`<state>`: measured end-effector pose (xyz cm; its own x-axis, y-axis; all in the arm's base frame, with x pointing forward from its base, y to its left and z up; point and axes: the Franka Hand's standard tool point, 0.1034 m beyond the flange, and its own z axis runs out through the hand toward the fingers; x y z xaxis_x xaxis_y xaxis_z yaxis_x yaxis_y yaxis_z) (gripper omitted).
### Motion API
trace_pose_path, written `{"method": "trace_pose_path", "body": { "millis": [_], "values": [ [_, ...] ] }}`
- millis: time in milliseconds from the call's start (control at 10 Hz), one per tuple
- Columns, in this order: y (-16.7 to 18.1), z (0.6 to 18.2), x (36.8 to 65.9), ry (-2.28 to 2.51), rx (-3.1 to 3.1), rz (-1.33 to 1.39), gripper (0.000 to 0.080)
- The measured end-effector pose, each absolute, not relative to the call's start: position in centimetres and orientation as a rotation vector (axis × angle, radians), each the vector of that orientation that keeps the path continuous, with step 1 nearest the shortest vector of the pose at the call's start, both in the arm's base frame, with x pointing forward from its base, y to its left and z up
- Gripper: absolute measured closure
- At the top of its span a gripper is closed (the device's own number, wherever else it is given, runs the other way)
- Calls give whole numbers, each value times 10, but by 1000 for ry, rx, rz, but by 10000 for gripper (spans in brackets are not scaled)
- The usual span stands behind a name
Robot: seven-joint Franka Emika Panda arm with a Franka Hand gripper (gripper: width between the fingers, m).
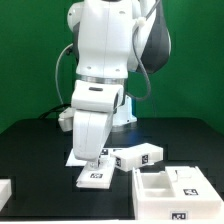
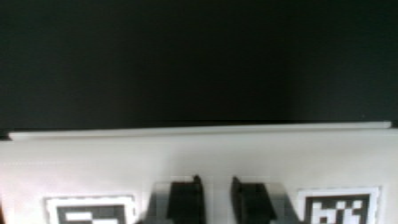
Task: Assemble cabinet
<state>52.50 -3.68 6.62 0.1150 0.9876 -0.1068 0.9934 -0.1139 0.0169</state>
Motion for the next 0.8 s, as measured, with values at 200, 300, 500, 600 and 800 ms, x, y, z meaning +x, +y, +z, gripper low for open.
{"method": "trace_pose_path", "body": {
  "millis": [200, 300, 500, 600, 800],
  "values": [
    [-5, 90, 503, 1998, 2323, -58, 735],
    [7, 96, 487, 1986, 2343, -43, 735],
    [13, 94, 473, 1964, 2359, -13, 735],
    [13, 94, 474, 1963, 2360, -14, 735],
    [16, 92, 473, 1978, 2345, -9, 735]
  ]
}}
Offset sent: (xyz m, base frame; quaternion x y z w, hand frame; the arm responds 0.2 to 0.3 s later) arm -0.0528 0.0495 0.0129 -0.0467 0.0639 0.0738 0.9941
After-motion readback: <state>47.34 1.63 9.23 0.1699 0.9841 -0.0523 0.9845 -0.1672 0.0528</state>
